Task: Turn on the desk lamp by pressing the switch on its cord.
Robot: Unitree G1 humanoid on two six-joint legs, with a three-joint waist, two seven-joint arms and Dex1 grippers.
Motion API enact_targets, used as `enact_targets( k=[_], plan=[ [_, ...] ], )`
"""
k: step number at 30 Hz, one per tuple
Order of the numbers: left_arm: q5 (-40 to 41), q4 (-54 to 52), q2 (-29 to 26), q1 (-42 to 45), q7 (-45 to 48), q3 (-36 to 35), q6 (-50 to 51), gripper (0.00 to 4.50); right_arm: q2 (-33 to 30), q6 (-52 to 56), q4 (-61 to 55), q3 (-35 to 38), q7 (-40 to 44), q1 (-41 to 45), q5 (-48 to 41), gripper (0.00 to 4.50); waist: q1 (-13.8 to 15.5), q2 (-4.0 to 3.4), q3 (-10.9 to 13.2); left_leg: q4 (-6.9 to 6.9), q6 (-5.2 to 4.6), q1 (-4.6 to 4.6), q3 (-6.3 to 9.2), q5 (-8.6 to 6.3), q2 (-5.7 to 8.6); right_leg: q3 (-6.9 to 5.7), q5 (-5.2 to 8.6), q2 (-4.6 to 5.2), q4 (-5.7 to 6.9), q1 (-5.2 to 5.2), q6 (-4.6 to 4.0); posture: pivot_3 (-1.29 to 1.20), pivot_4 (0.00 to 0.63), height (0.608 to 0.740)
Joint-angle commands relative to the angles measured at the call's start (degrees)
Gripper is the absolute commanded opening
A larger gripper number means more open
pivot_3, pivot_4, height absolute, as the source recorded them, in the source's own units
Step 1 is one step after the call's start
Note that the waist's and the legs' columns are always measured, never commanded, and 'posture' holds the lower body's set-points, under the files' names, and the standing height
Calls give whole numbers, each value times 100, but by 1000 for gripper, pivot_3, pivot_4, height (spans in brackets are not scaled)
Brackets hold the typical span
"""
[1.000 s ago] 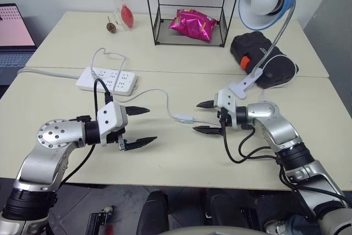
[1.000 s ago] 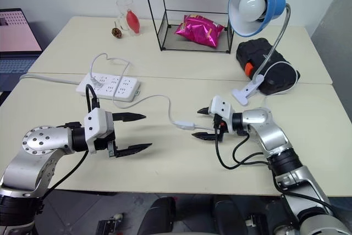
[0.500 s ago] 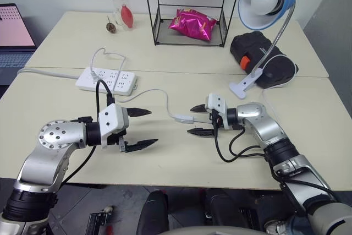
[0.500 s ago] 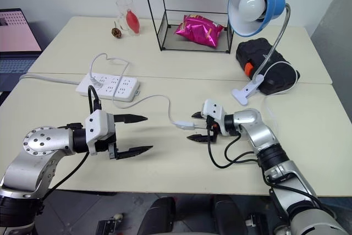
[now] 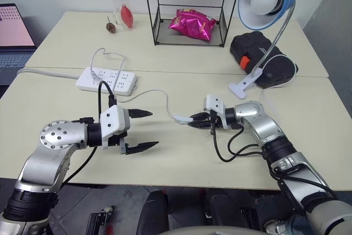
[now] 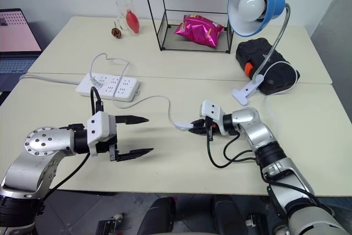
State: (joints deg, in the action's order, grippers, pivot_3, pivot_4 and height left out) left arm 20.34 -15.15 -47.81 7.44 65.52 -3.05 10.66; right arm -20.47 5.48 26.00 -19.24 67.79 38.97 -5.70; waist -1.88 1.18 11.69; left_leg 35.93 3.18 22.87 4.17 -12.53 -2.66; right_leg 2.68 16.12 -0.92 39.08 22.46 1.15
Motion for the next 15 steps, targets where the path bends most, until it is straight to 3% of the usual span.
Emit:
enact_targets(
  k=[1, 15],
  plan=[
    [8, -45, 24, 68, -80, -39, -62, 4500, -103, -52, -429, 58, 212, 60, -59, 371, 1, -1, 0, 0, 0, 0, 0, 0, 0, 0, 0, 0, 0, 0, 0, 0, 150, 740],
    [913, -692, 159, 722, -200, 93, 1216, 4500, -690, 1648, -2653, 274, 713, -73, -1091, 370, 4, -2, 1, 2, 0, 2, 6, 0, 1, -4, 0, 0, -1, -2, 1, 0, 150, 740]
  ],
)
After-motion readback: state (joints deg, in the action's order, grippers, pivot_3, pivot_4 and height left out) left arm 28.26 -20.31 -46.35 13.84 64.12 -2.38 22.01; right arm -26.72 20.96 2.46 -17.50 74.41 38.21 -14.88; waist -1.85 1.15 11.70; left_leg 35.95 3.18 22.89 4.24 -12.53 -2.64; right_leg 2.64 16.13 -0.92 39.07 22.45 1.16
